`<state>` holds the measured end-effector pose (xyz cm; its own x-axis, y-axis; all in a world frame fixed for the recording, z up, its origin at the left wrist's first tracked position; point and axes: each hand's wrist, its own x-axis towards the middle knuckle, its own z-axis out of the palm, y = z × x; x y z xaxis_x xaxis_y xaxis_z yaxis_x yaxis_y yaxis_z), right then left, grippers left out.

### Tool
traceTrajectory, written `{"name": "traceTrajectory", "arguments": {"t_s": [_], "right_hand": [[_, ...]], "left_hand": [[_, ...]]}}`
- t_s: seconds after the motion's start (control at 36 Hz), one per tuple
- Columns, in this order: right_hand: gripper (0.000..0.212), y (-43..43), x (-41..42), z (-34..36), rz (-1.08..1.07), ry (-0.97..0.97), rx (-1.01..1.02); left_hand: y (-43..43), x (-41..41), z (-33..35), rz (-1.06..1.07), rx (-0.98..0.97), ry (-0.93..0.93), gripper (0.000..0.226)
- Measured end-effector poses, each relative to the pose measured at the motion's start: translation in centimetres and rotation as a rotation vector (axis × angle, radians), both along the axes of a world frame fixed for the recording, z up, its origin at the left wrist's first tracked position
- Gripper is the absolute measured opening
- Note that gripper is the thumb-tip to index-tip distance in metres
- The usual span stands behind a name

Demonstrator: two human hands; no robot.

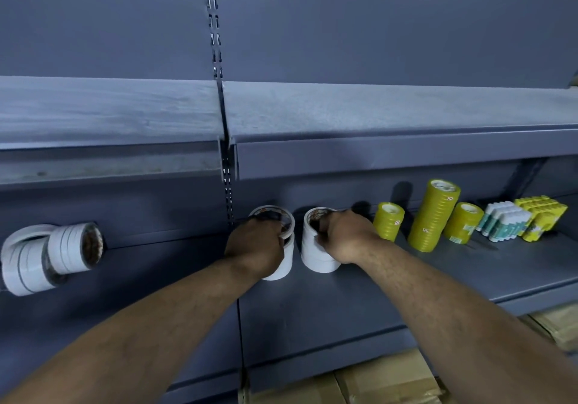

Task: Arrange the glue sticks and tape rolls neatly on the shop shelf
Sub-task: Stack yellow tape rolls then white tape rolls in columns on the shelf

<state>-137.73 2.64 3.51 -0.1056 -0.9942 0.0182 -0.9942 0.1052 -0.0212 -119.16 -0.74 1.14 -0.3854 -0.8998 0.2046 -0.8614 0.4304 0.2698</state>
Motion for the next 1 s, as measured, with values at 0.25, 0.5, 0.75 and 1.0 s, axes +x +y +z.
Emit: {"name": "traceTrajectory", "arguments": {"t_s": [0.25, 0.5, 0.75, 1.0], "right_hand": [[0.027, 0.4, 0.2, 0.6, 0.028, -0.018, 0.032], [0.024, -0.1, 0.2, 0.5, 0.019, -0.026, 0.083], [0.025, 0.0, 0.2, 0.7, 0.026, -0.023, 0.088], [0.023, 0.6, 0.7, 0.7, -0.011, 0.016, 0.073]], "left_hand": [[-0.3, -0.7, -0.6, 0.030, 0.031, -0.068, 0.025], [-0.4, -0.5, -0.5, 0.017, 0.084, -0.119, 0.029], [-0.3, -0.4, -0.2, -0.004, 0.036, -0.190, 0.017], [0.1, -0.5, 0.3, -0.004, 0.062, -0.200, 0.022]]}}
